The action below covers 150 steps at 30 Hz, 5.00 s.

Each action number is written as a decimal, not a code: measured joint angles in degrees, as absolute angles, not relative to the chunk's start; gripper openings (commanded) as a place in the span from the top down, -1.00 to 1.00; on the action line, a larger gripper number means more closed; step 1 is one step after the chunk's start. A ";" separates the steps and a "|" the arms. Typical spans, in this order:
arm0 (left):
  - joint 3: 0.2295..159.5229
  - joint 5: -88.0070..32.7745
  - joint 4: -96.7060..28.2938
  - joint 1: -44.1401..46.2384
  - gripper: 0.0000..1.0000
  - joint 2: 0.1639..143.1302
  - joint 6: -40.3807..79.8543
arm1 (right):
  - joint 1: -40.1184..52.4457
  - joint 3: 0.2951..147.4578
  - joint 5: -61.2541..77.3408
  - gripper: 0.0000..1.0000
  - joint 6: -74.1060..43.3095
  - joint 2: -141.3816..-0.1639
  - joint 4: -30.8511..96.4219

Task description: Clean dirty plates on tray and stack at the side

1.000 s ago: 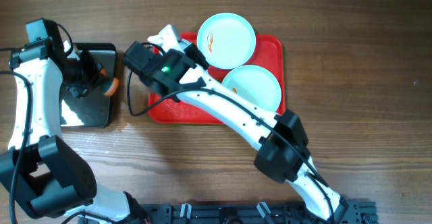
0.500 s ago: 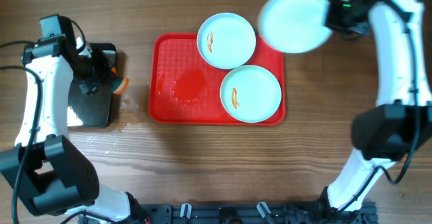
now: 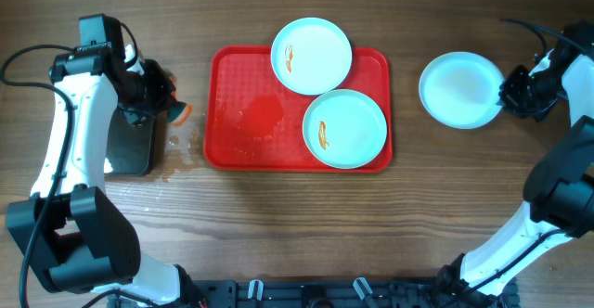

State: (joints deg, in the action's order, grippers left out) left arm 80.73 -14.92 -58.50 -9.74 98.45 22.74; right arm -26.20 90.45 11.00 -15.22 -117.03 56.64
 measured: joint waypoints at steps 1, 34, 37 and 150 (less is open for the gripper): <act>80.73 -14.92 -58.50 -9.74 0.92 98.45 22.74 | -26.13 90.45 12.60 0.58 -15.11 -117.03 56.60; 80.73 -14.92 -58.11 -9.74 0.92 98.45 22.55 | 18.06 90.39 -3.46 0.03 -25.76 -123.79 27.22; 80.73 -14.92 -58.11 -9.74 0.92 98.45 22.55 | 18.06 90.39 -3.44 0.50 -25.63 -124.53 26.59; 74.32 13.80 -47.29 15.31 0.92 113.75 25.21 | 37.34 88.47 5.15 0.91 -40.25 -123.31 38.46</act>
State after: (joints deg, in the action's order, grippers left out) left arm 74.32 13.80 -47.29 15.31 113.75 25.21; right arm 37.34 88.47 5.15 -40.25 -123.31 38.46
